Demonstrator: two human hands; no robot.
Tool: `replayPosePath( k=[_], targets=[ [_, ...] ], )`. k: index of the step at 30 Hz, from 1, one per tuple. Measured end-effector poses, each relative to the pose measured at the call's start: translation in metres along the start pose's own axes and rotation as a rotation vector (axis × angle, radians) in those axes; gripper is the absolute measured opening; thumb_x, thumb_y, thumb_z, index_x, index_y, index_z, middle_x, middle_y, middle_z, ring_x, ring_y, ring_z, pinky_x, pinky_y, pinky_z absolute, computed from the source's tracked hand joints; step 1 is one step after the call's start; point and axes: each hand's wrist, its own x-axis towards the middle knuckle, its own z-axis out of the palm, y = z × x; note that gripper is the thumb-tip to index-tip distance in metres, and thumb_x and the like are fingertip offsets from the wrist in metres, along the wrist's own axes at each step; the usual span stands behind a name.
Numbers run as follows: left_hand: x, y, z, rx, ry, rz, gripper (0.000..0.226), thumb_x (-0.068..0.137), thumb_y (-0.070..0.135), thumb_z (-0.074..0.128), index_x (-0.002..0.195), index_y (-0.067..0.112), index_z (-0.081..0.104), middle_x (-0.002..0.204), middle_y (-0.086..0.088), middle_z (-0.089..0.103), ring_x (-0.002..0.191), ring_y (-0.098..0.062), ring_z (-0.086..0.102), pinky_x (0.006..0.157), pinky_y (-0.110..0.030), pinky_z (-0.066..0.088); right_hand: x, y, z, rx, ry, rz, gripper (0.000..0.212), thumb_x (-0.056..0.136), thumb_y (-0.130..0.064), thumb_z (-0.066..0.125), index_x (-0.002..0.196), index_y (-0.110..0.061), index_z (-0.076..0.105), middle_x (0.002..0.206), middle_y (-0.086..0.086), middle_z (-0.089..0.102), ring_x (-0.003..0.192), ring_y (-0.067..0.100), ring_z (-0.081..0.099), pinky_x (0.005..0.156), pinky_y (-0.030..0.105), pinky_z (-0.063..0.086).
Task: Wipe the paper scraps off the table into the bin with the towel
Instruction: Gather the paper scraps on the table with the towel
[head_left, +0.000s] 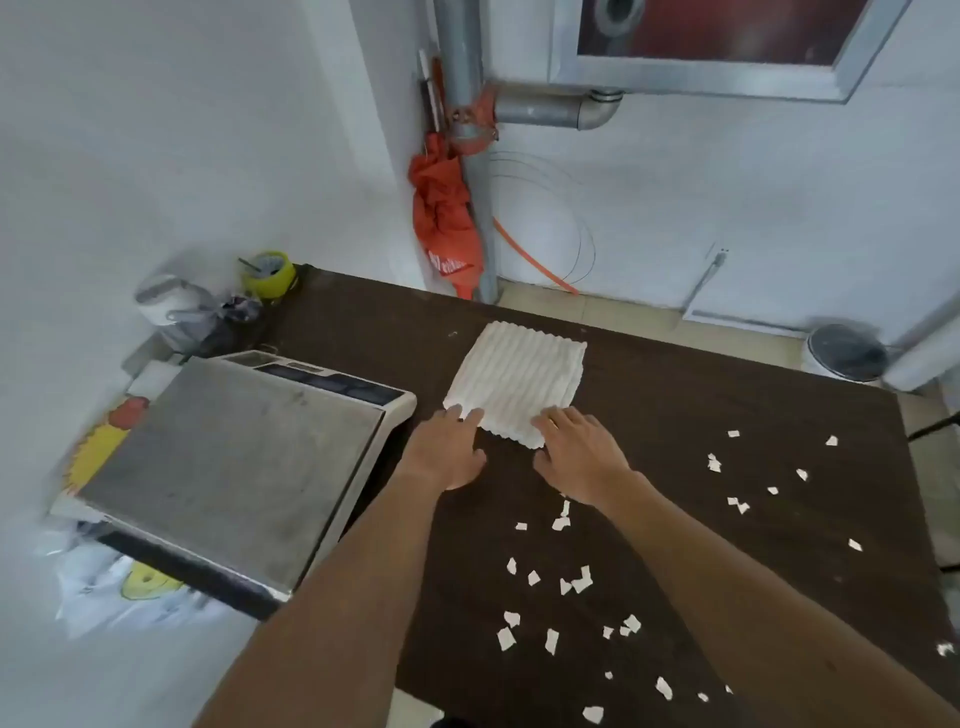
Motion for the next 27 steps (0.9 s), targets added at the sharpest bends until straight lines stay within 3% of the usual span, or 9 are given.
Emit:
replayPosePath(
  k=[5,11,16,21,25,27],
  targets=[
    [0.033,0.003,0.002,0.043,0.02,0.103,0.078,0.093,0.046,0.059,0.16,0.026,0.023,0.17,-0.006,0.01,0.155,-0.025,0.014,0.121,-0.044,0.027,0.017,0.006,0.014,0.027,-0.013,0.018,0.062,0.094,-0.033,0.056,0.15,-0.023,0.033,0.158,0.006,0.031,0.146,0.024,0.028,0.119,0.042,0.027],
    [0.067,-0.004,0.007,0.094,0.009,0.187,0.087,0.09,0.03,0.067,0.161,0.027,0.016,0.169,-0.005,0.01,0.156,-0.022,0.007,0.124,-0.042,0.019,0.04,0.007,0.033,0.08,-0.039,0.061,0.069,0.089,-0.04,0.062,0.146,-0.015,0.031,0.151,0.005,0.037,0.138,0.024,0.038,0.114,0.04,0.034],
    [0.092,-0.008,0.016,0.156,0.023,0.221,0.091,0.08,0.025,0.077,0.155,0.016,0.025,0.159,-0.008,0.028,0.149,-0.026,0.026,0.121,-0.043,0.03,0.065,0.005,0.037,-0.029,-0.077,0.09,0.069,0.083,-0.048,0.065,0.137,-0.013,0.039,0.132,0.006,0.041,0.114,0.024,0.046,0.099,0.039,0.044],
    [0.113,-0.011,0.021,0.193,0.085,0.271,0.083,0.078,0.027,0.077,0.148,0.014,0.033,0.146,-0.01,0.036,0.137,-0.027,0.039,0.115,-0.04,0.037,0.086,0.004,0.038,-0.135,-0.091,0.097,0.061,0.08,-0.044,0.069,0.126,-0.01,0.049,0.122,0.008,0.045,0.104,0.025,0.047,0.091,0.038,0.044],
    [0.126,-0.018,0.014,0.12,0.133,0.325,0.061,0.083,0.033,0.07,0.137,0.016,0.048,0.137,-0.004,0.048,0.126,-0.022,0.048,0.109,-0.036,0.041,0.097,0.008,0.03,-0.005,-0.073,0.147,0.041,0.087,-0.04,0.06,0.117,-0.014,0.054,0.115,0.005,0.048,0.102,0.023,0.049,0.088,0.035,0.044],
    [0.132,-0.019,0.005,0.029,0.141,0.305,0.042,0.086,0.033,0.065,0.125,0.018,0.058,0.123,0.0,0.057,0.112,-0.019,0.056,0.098,-0.033,0.047,0.104,0.014,0.02,0.127,-0.074,0.206,0.027,0.089,-0.038,0.055,0.107,-0.017,0.057,0.105,0.001,0.052,0.097,0.02,0.053,0.078,0.031,0.044]
  ],
)
